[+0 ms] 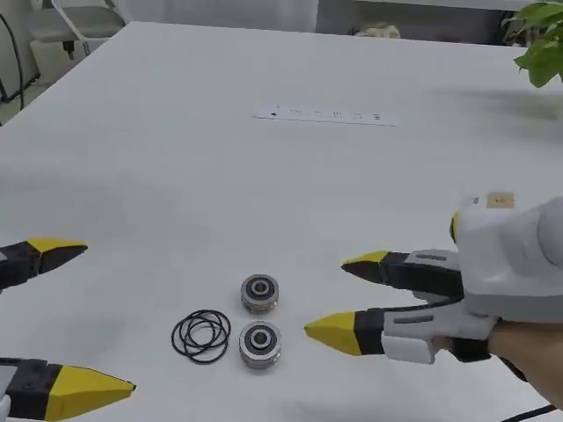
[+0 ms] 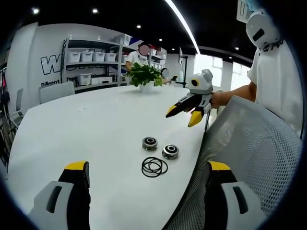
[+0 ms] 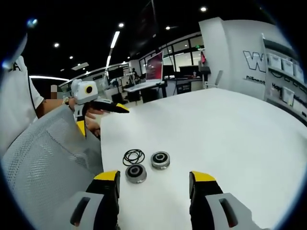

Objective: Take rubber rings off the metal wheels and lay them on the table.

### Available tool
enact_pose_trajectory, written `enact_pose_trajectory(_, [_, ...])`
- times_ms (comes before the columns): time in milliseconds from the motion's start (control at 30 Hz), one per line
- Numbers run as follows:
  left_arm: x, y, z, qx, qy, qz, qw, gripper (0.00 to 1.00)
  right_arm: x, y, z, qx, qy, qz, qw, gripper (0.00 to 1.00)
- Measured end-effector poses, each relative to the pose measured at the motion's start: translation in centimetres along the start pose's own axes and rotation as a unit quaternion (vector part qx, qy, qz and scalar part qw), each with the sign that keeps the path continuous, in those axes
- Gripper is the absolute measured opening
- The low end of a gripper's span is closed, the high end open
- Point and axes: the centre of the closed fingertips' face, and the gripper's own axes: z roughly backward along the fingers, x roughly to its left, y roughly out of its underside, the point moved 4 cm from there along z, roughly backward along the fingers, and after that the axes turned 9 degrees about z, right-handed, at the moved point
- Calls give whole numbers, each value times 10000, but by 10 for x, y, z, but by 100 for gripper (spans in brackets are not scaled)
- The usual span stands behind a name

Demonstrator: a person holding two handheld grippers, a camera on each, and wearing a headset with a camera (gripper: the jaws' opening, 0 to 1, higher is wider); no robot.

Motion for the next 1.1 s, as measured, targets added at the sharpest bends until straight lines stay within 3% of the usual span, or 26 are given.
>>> enact_pose_trajectory(200, [1, 4, 2, 12, -51, 81, 10000, 99, 1, 13, 12, 69, 126, -35, 9999, 71])
enact_pose_trajectory(533, [2, 10, 6, 30, -147, 159, 9998, 99, 4, 24, 25, 85, 376, -174, 9991, 81])
enact_pose_trajectory(1100, [-2, 21, 5, 144, -107, 240, 9996, 99, 16, 42, 27, 443, 340, -211, 9982, 98])
